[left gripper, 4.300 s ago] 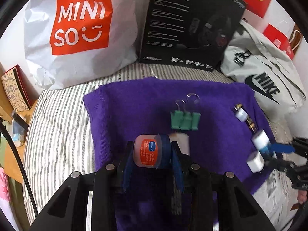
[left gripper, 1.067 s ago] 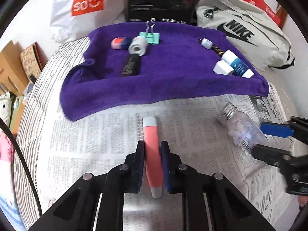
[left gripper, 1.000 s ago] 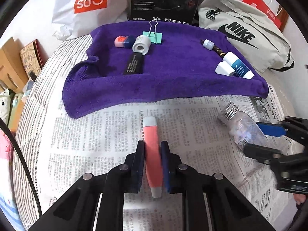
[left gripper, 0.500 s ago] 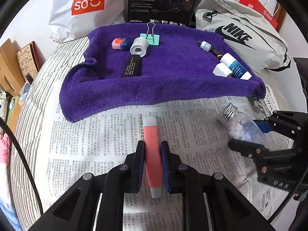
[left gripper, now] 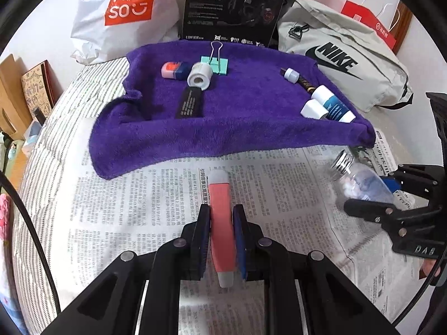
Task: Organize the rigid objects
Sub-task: 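Carry the pill jar and pink marker onto the purple towel, releasing both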
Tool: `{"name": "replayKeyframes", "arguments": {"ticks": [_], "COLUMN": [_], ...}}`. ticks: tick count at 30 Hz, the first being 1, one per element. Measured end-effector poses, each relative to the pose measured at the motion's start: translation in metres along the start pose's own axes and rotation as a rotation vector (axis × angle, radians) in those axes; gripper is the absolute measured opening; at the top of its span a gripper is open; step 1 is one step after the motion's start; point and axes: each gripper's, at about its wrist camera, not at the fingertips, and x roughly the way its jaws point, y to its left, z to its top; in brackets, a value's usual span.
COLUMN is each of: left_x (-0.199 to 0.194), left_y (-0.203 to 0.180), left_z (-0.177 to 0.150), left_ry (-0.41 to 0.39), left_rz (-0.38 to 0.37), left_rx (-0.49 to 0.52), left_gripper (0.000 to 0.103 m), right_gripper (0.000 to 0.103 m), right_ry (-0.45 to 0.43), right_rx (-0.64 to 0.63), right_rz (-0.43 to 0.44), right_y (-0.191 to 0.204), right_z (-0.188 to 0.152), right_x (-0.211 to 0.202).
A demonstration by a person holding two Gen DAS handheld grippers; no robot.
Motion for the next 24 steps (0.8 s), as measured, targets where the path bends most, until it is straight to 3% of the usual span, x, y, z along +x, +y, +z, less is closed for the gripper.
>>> {"name": "replayKeyframes", "arguments": {"ticks": [13,24], "left_x": [-0.026,-0.018], "left_y": [-0.006,-0.014], "left_z": [0.026,0.065], "left_ry": [-0.05,-0.056], "left_rz": [-0.053,-0.069], "left_rx": [0.016,0.054], "left_gripper": [0.017,0.017], "right_gripper": [0.041,0.041], "right_ry": [-0.07,-0.127], "right_rx": [0.048,0.098], "right_rz": [0.023,0.016], "right_y": [-0.023,-0.048], "right_z": [0.007,0.034], "right_x": [-0.038,-0.05]}}
